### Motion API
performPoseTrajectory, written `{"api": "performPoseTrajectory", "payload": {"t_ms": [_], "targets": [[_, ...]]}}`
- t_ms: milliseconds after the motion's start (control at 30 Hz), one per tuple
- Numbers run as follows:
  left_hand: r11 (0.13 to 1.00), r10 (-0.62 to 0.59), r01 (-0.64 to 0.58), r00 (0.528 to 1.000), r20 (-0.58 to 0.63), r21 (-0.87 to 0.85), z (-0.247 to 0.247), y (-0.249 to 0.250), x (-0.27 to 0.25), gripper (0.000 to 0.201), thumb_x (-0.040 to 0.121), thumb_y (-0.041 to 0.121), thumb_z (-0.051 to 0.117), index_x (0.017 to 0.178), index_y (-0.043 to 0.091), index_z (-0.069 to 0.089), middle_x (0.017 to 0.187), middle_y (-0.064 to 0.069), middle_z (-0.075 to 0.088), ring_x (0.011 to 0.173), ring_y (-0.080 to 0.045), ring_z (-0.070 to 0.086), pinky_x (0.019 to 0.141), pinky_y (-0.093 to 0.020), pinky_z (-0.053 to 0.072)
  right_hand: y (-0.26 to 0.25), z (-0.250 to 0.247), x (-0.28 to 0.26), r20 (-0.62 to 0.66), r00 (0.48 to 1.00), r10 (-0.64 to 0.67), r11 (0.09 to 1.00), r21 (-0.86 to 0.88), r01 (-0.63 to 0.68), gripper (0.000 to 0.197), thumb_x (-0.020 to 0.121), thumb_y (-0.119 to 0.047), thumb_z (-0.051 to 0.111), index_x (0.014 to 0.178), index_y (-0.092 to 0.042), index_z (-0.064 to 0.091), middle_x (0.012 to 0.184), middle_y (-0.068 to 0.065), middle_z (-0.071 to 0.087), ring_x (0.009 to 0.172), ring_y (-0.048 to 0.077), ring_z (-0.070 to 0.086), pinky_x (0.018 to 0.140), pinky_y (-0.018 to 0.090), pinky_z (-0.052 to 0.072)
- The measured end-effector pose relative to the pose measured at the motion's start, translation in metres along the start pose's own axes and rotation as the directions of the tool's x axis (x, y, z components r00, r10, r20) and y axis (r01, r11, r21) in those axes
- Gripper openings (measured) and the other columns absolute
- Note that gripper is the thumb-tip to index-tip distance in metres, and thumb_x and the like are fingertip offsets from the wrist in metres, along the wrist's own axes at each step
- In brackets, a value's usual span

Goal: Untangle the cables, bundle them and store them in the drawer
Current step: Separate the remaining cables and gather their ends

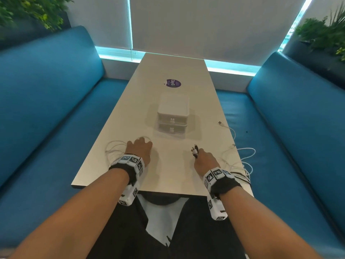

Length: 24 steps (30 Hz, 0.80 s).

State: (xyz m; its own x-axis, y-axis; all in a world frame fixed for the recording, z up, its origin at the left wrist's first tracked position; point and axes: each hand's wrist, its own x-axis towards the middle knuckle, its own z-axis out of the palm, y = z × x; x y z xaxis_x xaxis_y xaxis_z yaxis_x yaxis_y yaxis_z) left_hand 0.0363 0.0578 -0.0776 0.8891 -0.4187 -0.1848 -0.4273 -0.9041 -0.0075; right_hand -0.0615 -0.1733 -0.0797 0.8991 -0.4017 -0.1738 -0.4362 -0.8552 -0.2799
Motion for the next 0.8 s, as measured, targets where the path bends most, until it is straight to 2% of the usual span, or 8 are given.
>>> {"api": "performPoseTrajectory", "payload": {"t_ms": [167,233,333,400,467,567,633,800], "targets": [[0.962,0.227,-0.223,0.974,0.013,-0.157,0.000,0.026,-0.004,0.034,0.082,0.004,0.057,0.109,0.023,0.061,0.129,0.001,0.048,0.112,-0.024,0.050,0.098,-0.036,0.039,0.000,0.005,-0.004,0.010,1.000,-0.006,1.000,0.014,0.006,0.024,0.099,-0.022,0.043,0.116,-0.006,0.047,0.112,0.018,0.062,0.102,0.036,0.062,0.082,0.040,0.048],[0.965,0.204,-0.199,0.979,0.015,-0.173,0.000,0.035,-0.005,0.017,0.078,0.021,0.058,0.095,0.023,0.061,0.123,0.001,0.050,0.107,-0.025,0.051,0.093,-0.038,0.044,0.001,0.004,-0.003,0.023,1.000,0.005,1.000,0.013,-0.006,0.025,0.100,-0.024,0.042,0.114,-0.006,0.053,0.113,0.017,0.062,0.101,0.034,0.063,0.082,0.038,0.049],[0.980,0.133,-0.130,0.991,0.010,-0.148,-0.004,0.044,-0.001,0.042,0.082,0.054,0.044,0.094,0.017,0.059,0.110,-0.003,0.052,0.093,-0.025,0.049,0.090,-0.042,0.044,0.001,0.004,-0.002,0.056,0.998,0.022,0.999,0.028,-0.024,0.028,0.101,-0.025,0.043,0.114,-0.005,0.057,0.114,0.016,0.063,0.101,0.033,0.063,0.080,0.036,0.049],[0.991,0.121,-0.122,0.993,-0.014,-0.064,-0.009,0.051,-0.002,0.054,0.092,0.062,0.036,0.082,0.014,0.059,0.099,-0.006,0.054,0.087,-0.025,0.049,0.092,-0.043,0.041,0.000,0.001,-0.001,0.072,0.997,0.037,0.998,0.052,-0.040,0.028,0.100,-0.024,0.043,0.113,-0.004,0.057,0.114,0.017,0.063,0.101,0.033,0.063,0.079,0.035,0.049],[0.989,0.134,-0.133,0.991,-0.001,-0.060,-0.009,0.057,-0.004,0.048,0.099,0.054,0.038,0.074,0.015,0.052,0.095,-0.005,0.059,0.083,-0.024,0.051,0.091,-0.041,0.041,-0.002,-0.002,0.001,0.095,0.994,0.051,0.996,0.074,-0.058,0.027,0.099,-0.023,0.044,0.113,-0.003,0.056,0.114,0.017,0.062,0.101,0.034,0.063,0.077,0.035,0.048],[0.961,0.193,-0.185,0.981,0.021,-0.204,-0.001,0.065,-0.003,0.020,0.103,0.025,0.037,0.112,0.017,0.053,0.112,-0.008,0.064,0.089,-0.028,0.060,0.079,-0.036,0.046,-0.002,-0.004,0.003,0.111,0.992,0.053,0.992,0.109,-0.066,0.030,0.099,-0.025,0.045,0.115,-0.002,0.056,0.116,0.019,0.062,0.104,0.035,0.062,0.081,0.036,0.048],[0.950,0.220,-0.208,0.975,0.026,-0.232,0.002,0.072,-0.005,0.034,0.102,0.020,0.035,0.134,0.023,0.044,0.115,-0.007,0.064,0.094,-0.032,0.062,0.077,-0.036,0.045,-0.001,-0.005,0.004,0.107,0.993,0.049,0.991,0.123,-0.062,0.032,0.100,-0.027,0.045,0.116,-0.001,0.057,0.117,0.020,0.063,0.106,0.036,0.061,0.084,0.036,0.048],[0.957,0.194,-0.187,0.981,0.012,-0.223,0.001,0.081,-0.008,0.047,0.099,0.057,0.038,0.126,0.021,0.050,0.113,-0.006,0.065,0.095,-0.027,0.063,0.080,-0.037,0.049,-0.001,-0.006,0.004,0.102,0.994,0.041,0.987,0.152,-0.056,0.034,0.099,-0.029,0.046,0.114,0.000,0.057,0.116,0.021,0.063,0.106,0.037,0.061,0.083,0.036,0.047]]}}
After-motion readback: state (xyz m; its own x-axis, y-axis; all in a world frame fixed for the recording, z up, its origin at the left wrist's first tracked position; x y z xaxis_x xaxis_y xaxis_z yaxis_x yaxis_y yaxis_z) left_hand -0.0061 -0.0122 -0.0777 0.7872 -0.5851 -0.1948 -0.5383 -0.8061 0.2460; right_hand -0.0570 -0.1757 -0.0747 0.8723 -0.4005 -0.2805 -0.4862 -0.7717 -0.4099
